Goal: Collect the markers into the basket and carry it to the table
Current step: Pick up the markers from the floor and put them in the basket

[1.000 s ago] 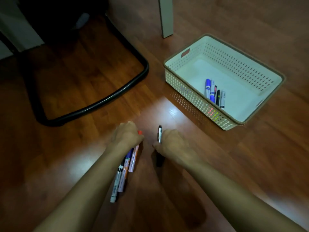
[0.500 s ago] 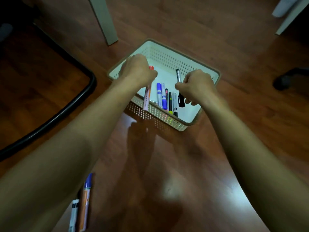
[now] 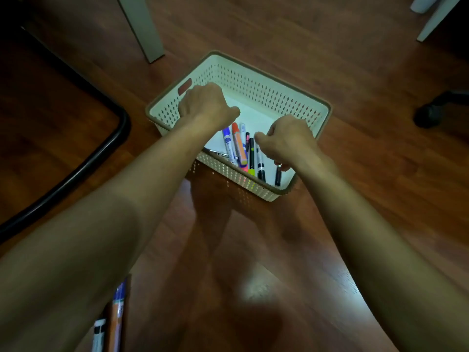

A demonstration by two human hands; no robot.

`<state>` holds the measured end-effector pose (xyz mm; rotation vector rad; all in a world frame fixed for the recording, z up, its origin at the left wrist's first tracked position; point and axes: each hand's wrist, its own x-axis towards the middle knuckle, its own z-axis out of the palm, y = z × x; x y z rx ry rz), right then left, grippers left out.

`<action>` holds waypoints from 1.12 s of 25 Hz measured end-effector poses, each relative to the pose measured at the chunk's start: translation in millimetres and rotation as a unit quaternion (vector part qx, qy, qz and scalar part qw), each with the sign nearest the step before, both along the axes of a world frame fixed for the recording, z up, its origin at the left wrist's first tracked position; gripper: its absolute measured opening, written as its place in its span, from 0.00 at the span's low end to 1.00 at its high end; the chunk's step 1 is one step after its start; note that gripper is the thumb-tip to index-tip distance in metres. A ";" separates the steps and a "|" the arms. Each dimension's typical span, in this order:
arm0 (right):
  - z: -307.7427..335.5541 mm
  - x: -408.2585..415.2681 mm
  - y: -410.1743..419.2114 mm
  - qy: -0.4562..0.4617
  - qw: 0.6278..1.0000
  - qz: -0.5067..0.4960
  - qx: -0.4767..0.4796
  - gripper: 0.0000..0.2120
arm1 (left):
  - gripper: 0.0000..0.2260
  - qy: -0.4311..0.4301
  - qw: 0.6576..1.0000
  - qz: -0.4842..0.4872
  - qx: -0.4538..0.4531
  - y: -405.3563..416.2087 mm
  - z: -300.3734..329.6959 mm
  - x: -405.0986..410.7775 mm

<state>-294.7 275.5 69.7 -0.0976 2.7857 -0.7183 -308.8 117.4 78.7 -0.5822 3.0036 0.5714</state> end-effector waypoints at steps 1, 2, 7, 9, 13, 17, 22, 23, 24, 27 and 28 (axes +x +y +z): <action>3.2 4.4 -4.4 0.005 1.000 0.009 -0.010 0.17 | 0.21 0.015 1.000 0.017 0.007 -5.1 3.0 4.5; 6.8 11.8 -12.5 0.005 1.000 0.023 -0.017 0.17 | 0.21 0.028 0.999 0.034 0.012 -13.2 6.2 12.8; 11.9 75.4 -64.9 0.000 0.985 0.172 -0.004 0.18 | 0.23 0.032 0.991 0.127 0.018 -65.6 16.4 84.4; -4.9 105.7 -83.6 -0.023 0.975 0.222 0.007 0.19 | 0.19 -0.001 0.988 0.156 0.018 -81.0 10.1 125.0; -44.8 176.1 -125.6 -0.068 0.952 0.298 0.017 0.18 | 0.13 -0.084 0.971 0.217 0.047 -108.6 -17.0 216.3; -66.7 231.9 -155.4 -0.086 0.921 0.376 0.048 0.20 | 0.13 -0.157 0.948 0.266 0.084 -125.2 -50.3 287.3; -73.4 243.8 -167.2 -0.114 0.919 0.371 0.064 0.20 | 0.12 -0.226 0.918 0.286 0.153 -123.3 -78.0 336.4; -71.0 241.6 -167.1 -0.118 0.920 0.368 0.063 0.18 | 0.11 -0.238 0.917 0.279 0.160 -122.7 -80.1 339.2; -68.0 239.2 -165.5 -0.118 0.920 0.367 0.067 0.16 | 0.11 -0.246 0.917 0.269 0.161 -122.6 -81.4 339.8; -56.1 226.7 -157.8 -0.114 0.929 0.344 0.071 0.19 | 0.12 -0.264 0.925 0.241 0.133 -119.3 -83.8 336.5; -54.3 221.9 -155.2 -0.110 0.933 0.334 0.076 0.19 | 0.13 -0.263 0.927 0.238 0.118 -117.9 -84.1 335.4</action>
